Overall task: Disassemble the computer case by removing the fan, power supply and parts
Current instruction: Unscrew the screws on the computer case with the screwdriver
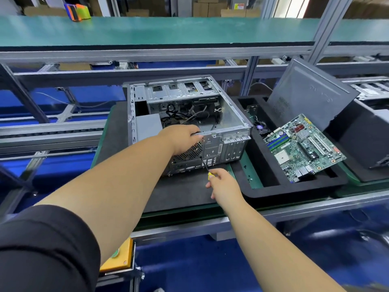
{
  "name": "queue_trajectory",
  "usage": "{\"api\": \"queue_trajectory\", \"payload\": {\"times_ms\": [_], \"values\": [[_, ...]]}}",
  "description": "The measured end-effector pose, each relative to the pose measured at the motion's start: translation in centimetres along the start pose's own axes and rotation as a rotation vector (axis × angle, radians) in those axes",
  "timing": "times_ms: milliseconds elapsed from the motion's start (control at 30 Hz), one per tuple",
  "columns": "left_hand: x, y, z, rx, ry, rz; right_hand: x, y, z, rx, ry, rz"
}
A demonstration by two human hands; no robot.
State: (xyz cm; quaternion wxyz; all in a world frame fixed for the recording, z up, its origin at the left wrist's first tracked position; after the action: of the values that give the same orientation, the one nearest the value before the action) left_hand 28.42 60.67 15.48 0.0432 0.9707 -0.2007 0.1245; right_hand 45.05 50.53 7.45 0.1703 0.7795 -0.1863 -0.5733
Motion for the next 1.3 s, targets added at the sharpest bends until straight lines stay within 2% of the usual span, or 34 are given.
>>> {"api": "queue_trajectory", "payload": {"times_ms": [167, 433, 567, 867, 967, 1033, 1100, 1200, 1300], "values": [[-0.6, -0.5, -0.5, -0.041, -0.039, 0.054, -0.4, 0.3, -0.2, 0.014, 0.014, 0.009], [-1.2, -0.7, 0.0, -0.015, 0.057, 0.051, -0.4, 0.0, -0.2, 0.01, -0.002, 0.021], [-1.2, -0.8, -0.5, -0.065, 0.119, 0.064, -0.4, -0.1, -0.4, 0.021, -0.003, 0.02], [-0.7, -0.6, -0.7, -0.067, 0.123, 0.069, -0.5, -0.5, -0.4, 0.021, -0.026, 0.048], [-0.7, -0.5, -0.7, -0.066, 0.133, 0.07, -0.5, -0.6, 0.2, -0.036, -0.225, 0.181], [-0.7, -0.5, -0.7, -0.061, 0.147, 0.076, -0.7, -0.6, 0.4, -0.16, -0.537, 0.345], [-0.7, -0.4, -0.7, -0.06, 0.154, 0.084, -0.7, -0.5, 0.5, -0.297, -0.733, 0.448], [-0.6, -0.3, -0.7, -0.059, 0.153, 0.083, -0.4, -0.6, 0.6, -0.395, -0.764, 0.467], [-0.6, -0.4, -0.7, -0.077, 0.135, 0.081, -0.4, -0.9, 0.9, -0.345, -0.659, 0.429]]}}
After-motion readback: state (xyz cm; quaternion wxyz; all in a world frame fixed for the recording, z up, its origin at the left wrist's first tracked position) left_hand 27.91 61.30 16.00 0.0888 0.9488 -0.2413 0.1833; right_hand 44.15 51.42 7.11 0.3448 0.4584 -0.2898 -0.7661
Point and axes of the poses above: each hand's wrist, its own y-axis away from the middle knuckle, its own z-axis out of the palm, x = y × z, the point moved 1 cm from there along -y, towards the middle knuckle, and after that the axes turned 10 degrees about z, right-handed, at the moved point
